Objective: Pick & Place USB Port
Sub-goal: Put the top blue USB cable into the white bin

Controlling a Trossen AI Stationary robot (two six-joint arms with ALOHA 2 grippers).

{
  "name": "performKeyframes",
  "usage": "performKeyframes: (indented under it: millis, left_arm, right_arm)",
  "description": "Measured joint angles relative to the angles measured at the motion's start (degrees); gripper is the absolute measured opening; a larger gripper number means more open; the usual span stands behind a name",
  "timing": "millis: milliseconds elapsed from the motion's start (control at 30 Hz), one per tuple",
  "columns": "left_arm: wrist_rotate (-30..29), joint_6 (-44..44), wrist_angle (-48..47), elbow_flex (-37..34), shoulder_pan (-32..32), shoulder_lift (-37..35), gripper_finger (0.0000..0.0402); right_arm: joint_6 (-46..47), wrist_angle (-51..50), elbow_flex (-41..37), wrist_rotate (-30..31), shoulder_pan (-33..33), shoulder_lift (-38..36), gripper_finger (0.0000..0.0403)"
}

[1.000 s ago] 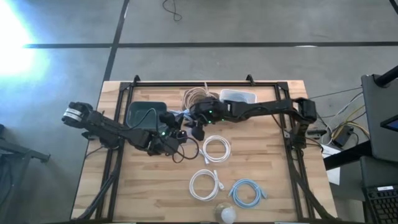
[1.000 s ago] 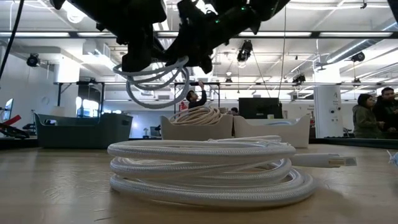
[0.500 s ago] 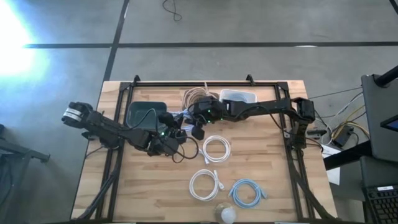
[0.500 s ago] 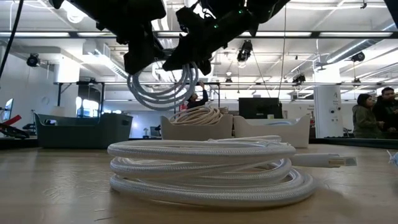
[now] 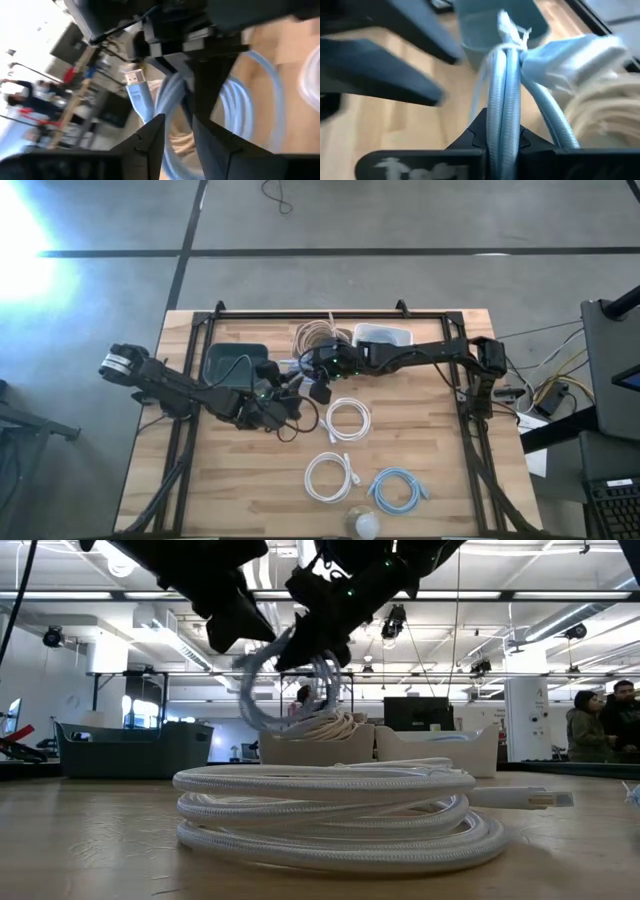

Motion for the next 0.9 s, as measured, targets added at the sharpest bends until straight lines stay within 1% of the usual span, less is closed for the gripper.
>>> performKeyframes:
  millis: [133,233,333,400,567,633,767,900]
  left_arm:
    - [5.36,-5.90,-1.22,0.00,-0.06,0.00,0.0123]
    - [9.12,-9.01,-1.30,0.00,-0.27,0.00,0.0124]
    - [9.74,-10.98,-1.33,0.00,-0.70,0.00,0.0124]
    - [9.76,-11.88,-1.33,0.00,-1.08,0.00,0.0123]
    - [9.85,-12.59,-1.33,0.00,-1.88,0.00,0.0122]
    - [9.87,-12.63,-1.35,0.00,-2.14,0.00,0.0122]
    - [9.85,-12.61,-1.35,0.00,-2.16,0.00,0.0122]
    - [9.83,-12.30,-1.34,0.00,-2.16,0.00,0.0122]
  right_arm:
    - [-0.56,-3.79,-0.08,0.09,-0.06,-1.30,0.0010]
    - [-1.75,-6.45,-0.09,-0.04,0.05,-3.89,0.0010]
    - [-2.43,-10.74,-0.09,0.23,0.03,-8.01,0.0010]
    - [-3.27,-14.78,-0.09,2.61,0.03,-11.70,0.0010]
    - [-3.47,-25.38,-0.39,11.33,0.07,-21.87,0.0011]
    - [-3.50,-28.14,-1.26,12.38,-0.13,-25.88,0.0011]
    - [-3.60,-28.01,-6.49,12.10,-1.05,-33.99,0.0011]
    - [-1.98,-21.42,-16.19,11.26,-3.87,-40.93,0.0010]
